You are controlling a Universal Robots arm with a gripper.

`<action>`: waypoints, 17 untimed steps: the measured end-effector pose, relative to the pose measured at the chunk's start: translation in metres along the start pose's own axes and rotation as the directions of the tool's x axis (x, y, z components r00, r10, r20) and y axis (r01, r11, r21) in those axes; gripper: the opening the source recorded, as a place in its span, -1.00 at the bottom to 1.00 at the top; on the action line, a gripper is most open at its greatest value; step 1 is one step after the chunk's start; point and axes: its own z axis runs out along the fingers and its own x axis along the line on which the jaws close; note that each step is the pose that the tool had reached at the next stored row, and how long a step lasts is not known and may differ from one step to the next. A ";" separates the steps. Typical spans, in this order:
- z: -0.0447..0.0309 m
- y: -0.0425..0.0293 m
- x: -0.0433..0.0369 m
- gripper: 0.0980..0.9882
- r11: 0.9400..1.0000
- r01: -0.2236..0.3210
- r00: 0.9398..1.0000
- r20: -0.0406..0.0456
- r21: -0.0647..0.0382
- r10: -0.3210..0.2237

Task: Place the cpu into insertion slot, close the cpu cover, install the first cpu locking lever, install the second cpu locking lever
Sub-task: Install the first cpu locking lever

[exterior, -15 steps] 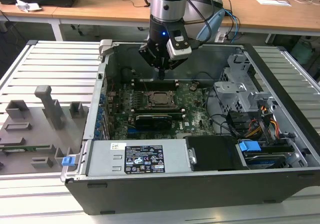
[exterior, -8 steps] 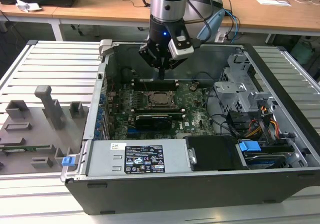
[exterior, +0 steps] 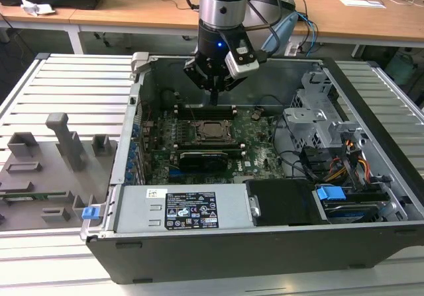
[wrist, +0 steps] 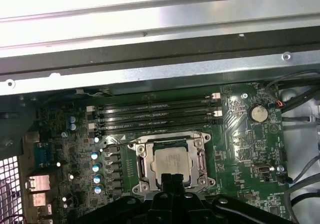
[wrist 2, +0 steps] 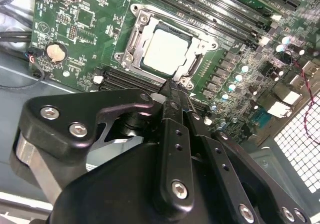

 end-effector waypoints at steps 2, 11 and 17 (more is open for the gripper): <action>0.0001 -0.0001 0.0000 -0.98 1.000 0.012 1.000 0.000 0.000 -0.012; 0.0000 -0.0005 0.0007 -0.98 0.989 0.145 0.989 -0.004 -0.001 -0.145; 0.0000 -0.0009 0.0043 -0.98 0.981 0.194 0.981 -0.005 -0.001 -0.194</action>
